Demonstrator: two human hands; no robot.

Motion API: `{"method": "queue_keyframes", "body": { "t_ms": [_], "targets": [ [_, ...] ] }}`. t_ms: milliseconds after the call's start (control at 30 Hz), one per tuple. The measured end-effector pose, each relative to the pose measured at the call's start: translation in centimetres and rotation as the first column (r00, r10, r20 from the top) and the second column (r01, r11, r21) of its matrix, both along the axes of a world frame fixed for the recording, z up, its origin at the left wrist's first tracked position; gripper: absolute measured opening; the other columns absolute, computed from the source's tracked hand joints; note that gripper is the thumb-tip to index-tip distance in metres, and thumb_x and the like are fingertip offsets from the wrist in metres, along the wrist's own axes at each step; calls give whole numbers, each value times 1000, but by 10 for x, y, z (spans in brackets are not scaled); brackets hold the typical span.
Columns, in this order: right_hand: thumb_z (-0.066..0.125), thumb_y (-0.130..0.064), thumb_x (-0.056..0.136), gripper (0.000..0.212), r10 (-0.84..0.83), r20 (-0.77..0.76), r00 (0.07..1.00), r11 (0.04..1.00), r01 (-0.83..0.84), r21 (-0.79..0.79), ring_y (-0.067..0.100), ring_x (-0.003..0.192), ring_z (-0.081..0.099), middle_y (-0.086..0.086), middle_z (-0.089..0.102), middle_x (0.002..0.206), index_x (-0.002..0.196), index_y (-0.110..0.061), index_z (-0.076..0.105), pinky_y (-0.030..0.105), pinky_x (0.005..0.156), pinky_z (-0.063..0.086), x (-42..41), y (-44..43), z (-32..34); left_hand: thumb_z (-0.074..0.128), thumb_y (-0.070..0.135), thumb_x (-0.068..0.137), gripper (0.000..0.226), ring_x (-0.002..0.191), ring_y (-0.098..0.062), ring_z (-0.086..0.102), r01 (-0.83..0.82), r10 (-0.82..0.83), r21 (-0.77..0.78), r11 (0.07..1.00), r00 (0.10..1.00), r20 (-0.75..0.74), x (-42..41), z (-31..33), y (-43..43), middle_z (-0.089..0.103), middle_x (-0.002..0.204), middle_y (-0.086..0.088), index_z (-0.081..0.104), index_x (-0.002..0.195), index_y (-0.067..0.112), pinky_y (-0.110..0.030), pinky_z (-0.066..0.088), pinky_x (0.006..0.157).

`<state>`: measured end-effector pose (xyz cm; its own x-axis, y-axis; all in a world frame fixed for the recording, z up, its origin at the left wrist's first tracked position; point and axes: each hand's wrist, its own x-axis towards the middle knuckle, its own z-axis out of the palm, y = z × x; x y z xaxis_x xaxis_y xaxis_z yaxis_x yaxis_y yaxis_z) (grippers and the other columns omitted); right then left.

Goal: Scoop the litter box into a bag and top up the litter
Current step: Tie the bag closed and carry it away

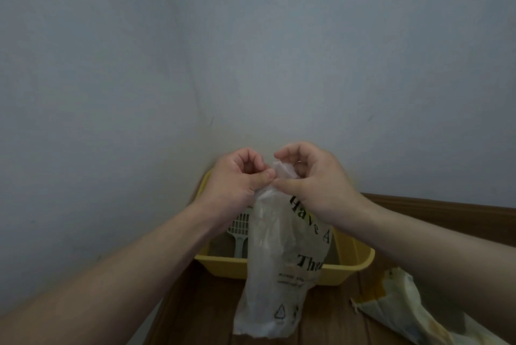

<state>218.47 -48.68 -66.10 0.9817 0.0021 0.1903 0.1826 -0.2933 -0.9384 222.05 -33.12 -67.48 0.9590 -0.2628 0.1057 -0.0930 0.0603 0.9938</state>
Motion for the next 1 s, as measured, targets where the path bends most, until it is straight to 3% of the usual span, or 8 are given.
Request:
{"method": "queue_keyframes", "body": {
  "t_ms": [200, 333, 467, 600, 633, 767, 867, 1000],
  "targets": [
    [69, 11, 76, 43, 63, -108, 992, 996, -56, 66, 15, 77, 61, -2, 58, 92, 98, -25, 63, 31, 67, 51, 2, -3, -1, 59, -11, 90, 35, 47, -9, 47, -75, 73, 27, 997, 995, 61, 2, 1, 3, 54, 53, 2, 50, 69, 16, -20, 44, 49],
    [68, 5, 73, 41, -76, -96, 992, 997, 75, -19, 26, 85, 66, -1, 60, 94, 94, -29, 62, 42, 72, 57, 6, -4, -3, 62, -11, 88, 30, 58, -11, 49, 15, -13, -19, 1000, 997, 78, -1, -2, 4, 56, 68, -1, 54, 74, 14, -20, 46, 54],
    [65, 11, 69, 44, -69, -81, 994, 996, 73, 49, 30, 87, 68, 3, 63, 93, 93, -25, 63, 45, 71, 59, 8, -4, -2, 74, 6, 75, 23, 71, -11, 60, 126, -125, -13, 992, 991, 42, -6, -6, 5, 64, 80, 2, 59, 89, 15, -22, 53, 63],
    [61, 15, 70, 44, -53, -86, 995, 994, 60, 86, 25, 85, 68, 5, 65, 92, 92, -22, 63, 37, 68, 58, 9, -3, -1, 95, 27, 57, 85, 111, -10, 64, 193, -192, 233, 953, 981, -24, -5, -7, 8, 61, 125, 6, 51, 129, 26, -31, 57, 87],
    [58, 17, 69, 44, -43, -84, 996, 993, 52, 104, 24, 85, 69, 5, 66, 91, 91, -21, 64, 36, 68, 58, 9, -2, 0, 95, 28, 58, 87, 114, -10, 63, 219, -214, 261, 940, 976, -45, -6, -8, 7, 61, 129, 7, 50, 133, 28, -30, 57, 88],
    [60, 11, 62, 40, -26, -57, 998, 997, 30, 77, 23, 84, 68, 0, 65, 88, 86, -21, 63, 38, 72, 56, 13, 0, 1, 80, 21, 77, 27, 93, -18, 70, 272, -261, 107, 956, 959, -114, -3, -13, 2, 76, 103, -7, 75, 103, 21, -33, 54, 78],
    [64, -6, 56, 36, -46, -60, 997, 999, 44, -29, 22, 88, 70, -4, 67, 92, 86, -25, 63, 40, 75, 60, 13, 0, 2, 79, 26, 80, 22, 83, -24, 68, 260, -248, 65, 963, 957, -147, 3, -17, 2, 75, 95, -13, 77, 97, 13, -36, 53, 73],
    [73, 0, 69, 33, -77, -64, 995, 989, 68, -135, 18, 83, 66, -5, 65, 90, 89, -24, 63, 35, 72, 57, 18, -2, 2, 80, 28, 78, 10, 73, -17, 63, 254, -243, 82, 964, 963, -119, 4, -22, 3, 71, 80, -5, 75, 79, 19, -31, 48, 66]
  ]
}}
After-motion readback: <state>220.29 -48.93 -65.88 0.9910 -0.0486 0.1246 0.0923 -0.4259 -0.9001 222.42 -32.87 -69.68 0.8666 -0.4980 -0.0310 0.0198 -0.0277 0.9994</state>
